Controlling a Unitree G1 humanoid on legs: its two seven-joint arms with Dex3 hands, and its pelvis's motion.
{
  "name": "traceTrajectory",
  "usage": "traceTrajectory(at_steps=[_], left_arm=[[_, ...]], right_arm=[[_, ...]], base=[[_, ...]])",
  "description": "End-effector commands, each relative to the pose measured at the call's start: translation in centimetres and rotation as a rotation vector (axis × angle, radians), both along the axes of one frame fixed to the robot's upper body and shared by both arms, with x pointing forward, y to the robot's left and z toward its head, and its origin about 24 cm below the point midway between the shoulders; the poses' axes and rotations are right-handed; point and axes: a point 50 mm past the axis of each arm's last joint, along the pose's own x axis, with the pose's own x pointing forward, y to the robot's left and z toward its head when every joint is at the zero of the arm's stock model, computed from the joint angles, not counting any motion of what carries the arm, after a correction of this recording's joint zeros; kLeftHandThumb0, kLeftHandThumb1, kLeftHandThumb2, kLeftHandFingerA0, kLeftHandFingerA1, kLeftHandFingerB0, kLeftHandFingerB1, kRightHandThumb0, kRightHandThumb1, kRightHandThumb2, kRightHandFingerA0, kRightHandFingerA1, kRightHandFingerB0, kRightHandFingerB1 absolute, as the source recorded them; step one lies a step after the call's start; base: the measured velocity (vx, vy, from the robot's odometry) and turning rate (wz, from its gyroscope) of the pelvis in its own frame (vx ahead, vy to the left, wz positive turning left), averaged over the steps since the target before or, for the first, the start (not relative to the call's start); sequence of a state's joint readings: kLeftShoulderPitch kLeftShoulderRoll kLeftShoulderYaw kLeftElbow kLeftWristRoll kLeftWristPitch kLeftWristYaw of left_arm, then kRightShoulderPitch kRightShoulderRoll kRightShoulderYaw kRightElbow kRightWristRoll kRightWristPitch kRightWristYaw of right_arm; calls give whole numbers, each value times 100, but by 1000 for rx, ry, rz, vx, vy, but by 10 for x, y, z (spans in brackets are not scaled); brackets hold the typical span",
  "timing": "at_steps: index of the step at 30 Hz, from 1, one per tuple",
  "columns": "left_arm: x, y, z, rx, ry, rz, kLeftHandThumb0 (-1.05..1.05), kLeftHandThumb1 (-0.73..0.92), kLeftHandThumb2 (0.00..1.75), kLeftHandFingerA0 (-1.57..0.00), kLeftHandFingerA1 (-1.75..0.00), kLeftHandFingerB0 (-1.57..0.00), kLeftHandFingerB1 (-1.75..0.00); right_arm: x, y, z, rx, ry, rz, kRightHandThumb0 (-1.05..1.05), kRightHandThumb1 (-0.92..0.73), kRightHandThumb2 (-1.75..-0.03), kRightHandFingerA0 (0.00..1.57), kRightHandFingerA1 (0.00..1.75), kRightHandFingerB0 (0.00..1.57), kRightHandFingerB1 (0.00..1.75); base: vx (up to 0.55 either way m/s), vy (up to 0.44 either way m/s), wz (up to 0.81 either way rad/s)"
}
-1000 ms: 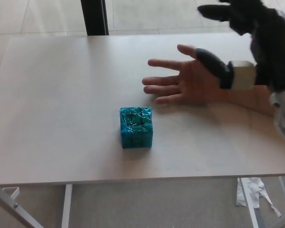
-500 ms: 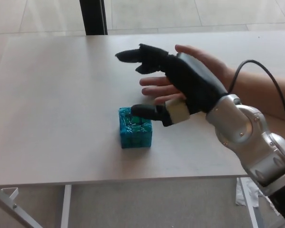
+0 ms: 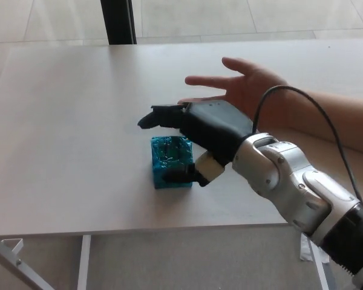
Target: The robot uses its right hand to pick up a cube kept in the middle of the desk infront of it and hands it to a person
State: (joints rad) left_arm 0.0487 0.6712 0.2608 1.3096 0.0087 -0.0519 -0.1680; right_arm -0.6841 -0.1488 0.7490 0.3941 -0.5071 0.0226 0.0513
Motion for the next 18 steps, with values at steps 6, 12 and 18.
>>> traceTrajectory(at_steps=[6, 12, 18], left_arm=[[5, 5, 7, 28, 7, -43, -48, 67, 60, -58, -58, -54, -43], [5, 5, 7, 29, 18, -43, -49, 67, 60, -57, -57, -54, -42], [5, 3, 5, 27, 22, -40, -49, 67, 61, -57, -59, -52, -42]], right_arm=[[1, 11, -21, -261, -79, -42, -82, -49, -91, 16, 61, 27, 53], [1, 10, -26, -291, -70, -64, -81, -48, -90, 20, 61, 26, 51], [0, 8, -34, -324, -145, -83, -67, -62, -59, 60, 100, 33, 40]], base=[[0, 0, 0], [0, 0, 0], [0, 0, 0]])
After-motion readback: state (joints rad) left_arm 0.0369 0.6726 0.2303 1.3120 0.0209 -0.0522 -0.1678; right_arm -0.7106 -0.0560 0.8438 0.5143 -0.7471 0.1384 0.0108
